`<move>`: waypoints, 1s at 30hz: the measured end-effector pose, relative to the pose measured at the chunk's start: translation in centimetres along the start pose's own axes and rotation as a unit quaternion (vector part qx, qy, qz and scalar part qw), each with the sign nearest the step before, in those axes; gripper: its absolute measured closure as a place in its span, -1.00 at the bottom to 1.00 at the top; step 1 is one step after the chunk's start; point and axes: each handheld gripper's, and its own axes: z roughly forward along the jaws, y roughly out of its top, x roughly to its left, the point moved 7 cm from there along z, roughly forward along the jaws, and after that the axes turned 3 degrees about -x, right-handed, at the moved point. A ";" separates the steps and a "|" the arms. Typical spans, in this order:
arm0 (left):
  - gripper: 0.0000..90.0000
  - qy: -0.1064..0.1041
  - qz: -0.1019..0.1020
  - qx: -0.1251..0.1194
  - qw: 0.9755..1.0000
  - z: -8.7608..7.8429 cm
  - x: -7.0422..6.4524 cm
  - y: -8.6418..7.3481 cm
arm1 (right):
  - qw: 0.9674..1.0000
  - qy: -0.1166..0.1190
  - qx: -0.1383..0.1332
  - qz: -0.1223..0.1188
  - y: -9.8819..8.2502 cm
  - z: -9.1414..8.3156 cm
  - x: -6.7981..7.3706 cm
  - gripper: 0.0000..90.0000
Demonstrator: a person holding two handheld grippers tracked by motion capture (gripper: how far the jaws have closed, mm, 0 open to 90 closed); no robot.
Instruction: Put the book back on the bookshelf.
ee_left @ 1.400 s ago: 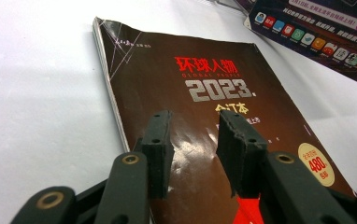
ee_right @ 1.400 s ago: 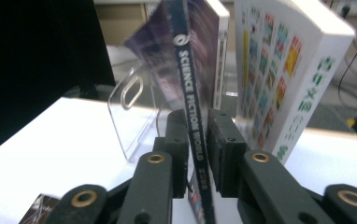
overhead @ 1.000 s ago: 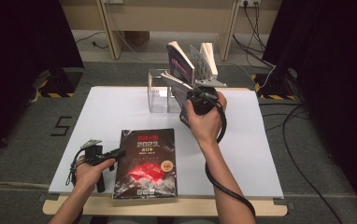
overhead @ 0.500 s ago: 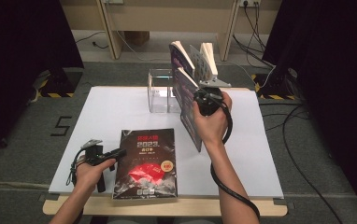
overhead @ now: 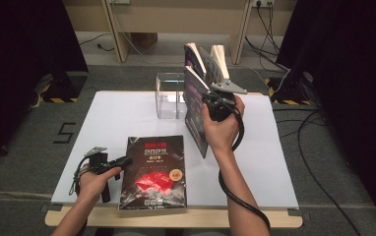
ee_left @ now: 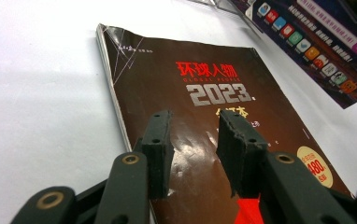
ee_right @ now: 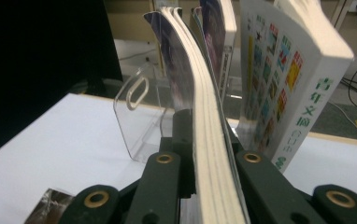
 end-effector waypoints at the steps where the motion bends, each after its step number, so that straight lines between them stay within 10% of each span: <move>1: 0.42 0.000 -0.001 -0.001 1.000 0.0 0.0 0.0 | 1.000 0.000 -0.004 0.004 0.2 -0.1 0.1 0.87; 30: 0.43 -0.002 0.003 -0.004 1.000 -0.1 0.0 0.2 | 0.999 -0.027 -0.036 0.024 1.2 3.3 0.2 0.87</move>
